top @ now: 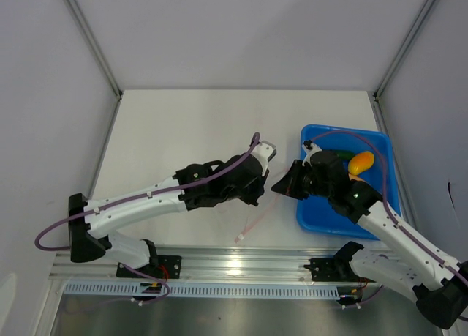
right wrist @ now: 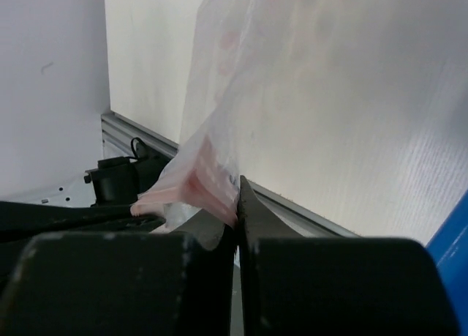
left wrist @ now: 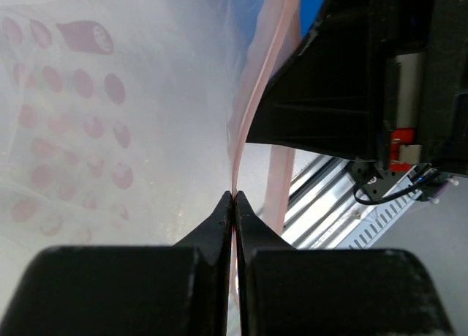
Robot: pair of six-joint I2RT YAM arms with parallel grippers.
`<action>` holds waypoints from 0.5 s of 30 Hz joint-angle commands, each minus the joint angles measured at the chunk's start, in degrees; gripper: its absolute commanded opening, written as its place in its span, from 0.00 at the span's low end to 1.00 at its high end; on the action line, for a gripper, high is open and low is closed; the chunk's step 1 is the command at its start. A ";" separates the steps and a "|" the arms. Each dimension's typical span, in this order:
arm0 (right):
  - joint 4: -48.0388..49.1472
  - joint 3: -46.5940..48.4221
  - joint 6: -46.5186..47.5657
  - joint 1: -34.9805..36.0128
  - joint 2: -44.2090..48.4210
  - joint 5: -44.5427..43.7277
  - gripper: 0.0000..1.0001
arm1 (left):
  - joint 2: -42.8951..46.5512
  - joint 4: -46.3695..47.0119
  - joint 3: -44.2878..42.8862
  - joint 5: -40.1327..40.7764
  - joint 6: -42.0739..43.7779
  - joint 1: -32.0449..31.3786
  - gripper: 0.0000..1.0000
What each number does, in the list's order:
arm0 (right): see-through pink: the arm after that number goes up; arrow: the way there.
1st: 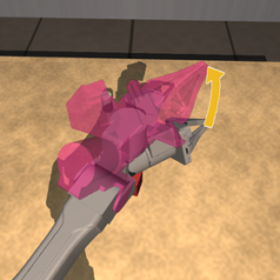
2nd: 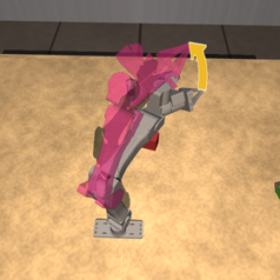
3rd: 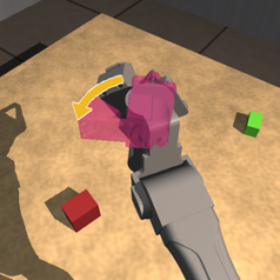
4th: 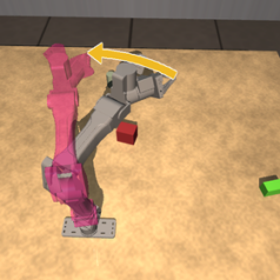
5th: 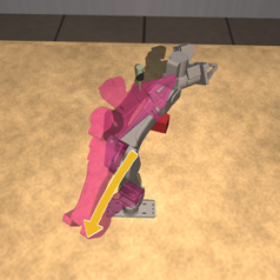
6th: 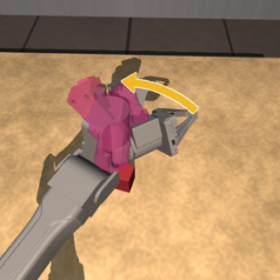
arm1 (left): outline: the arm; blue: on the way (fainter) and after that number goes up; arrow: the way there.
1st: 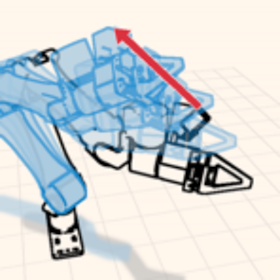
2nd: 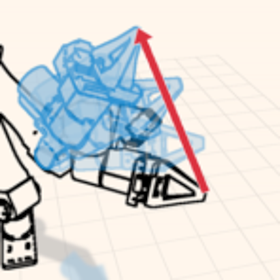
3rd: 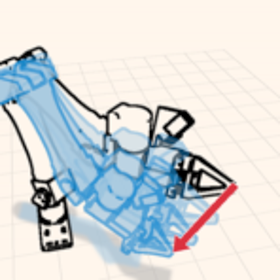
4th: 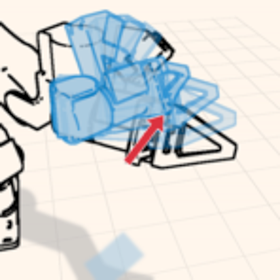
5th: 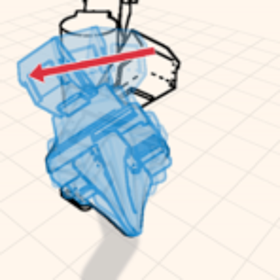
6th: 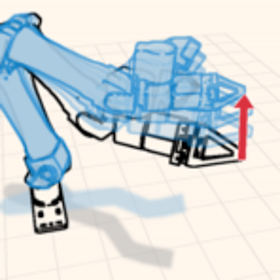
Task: Place the food in the zip-top bag and seal the zipper
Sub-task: Open the zipper of the food storage bag at the center of the board.
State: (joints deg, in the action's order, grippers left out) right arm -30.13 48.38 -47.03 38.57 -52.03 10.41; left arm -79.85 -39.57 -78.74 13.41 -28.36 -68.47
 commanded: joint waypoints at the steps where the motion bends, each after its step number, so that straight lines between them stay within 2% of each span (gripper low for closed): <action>1: 1.75 3.38 -2.63 0.81 0.61 -0.38 0.00 | 3.47 0.81 2.10 3.10 0.94 0.35 0.00; 7: 0.16 3.48 -6.06 1.25 2.90 -1.28 0.00 | 4.18 -0.15 2.98 4.35 1.38 0.35 0.04; 15: 0.33 2.60 -7.99 1.60 3.51 -1.27 0.00 | 3.74 0.64 2.80 2.41 1.46 -0.09 0.38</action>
State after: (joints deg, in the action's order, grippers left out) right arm -30.37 49.25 -53.34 39.70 -49.50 10.00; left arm -77.36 -39.62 -75.68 16.21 -27.77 -68.45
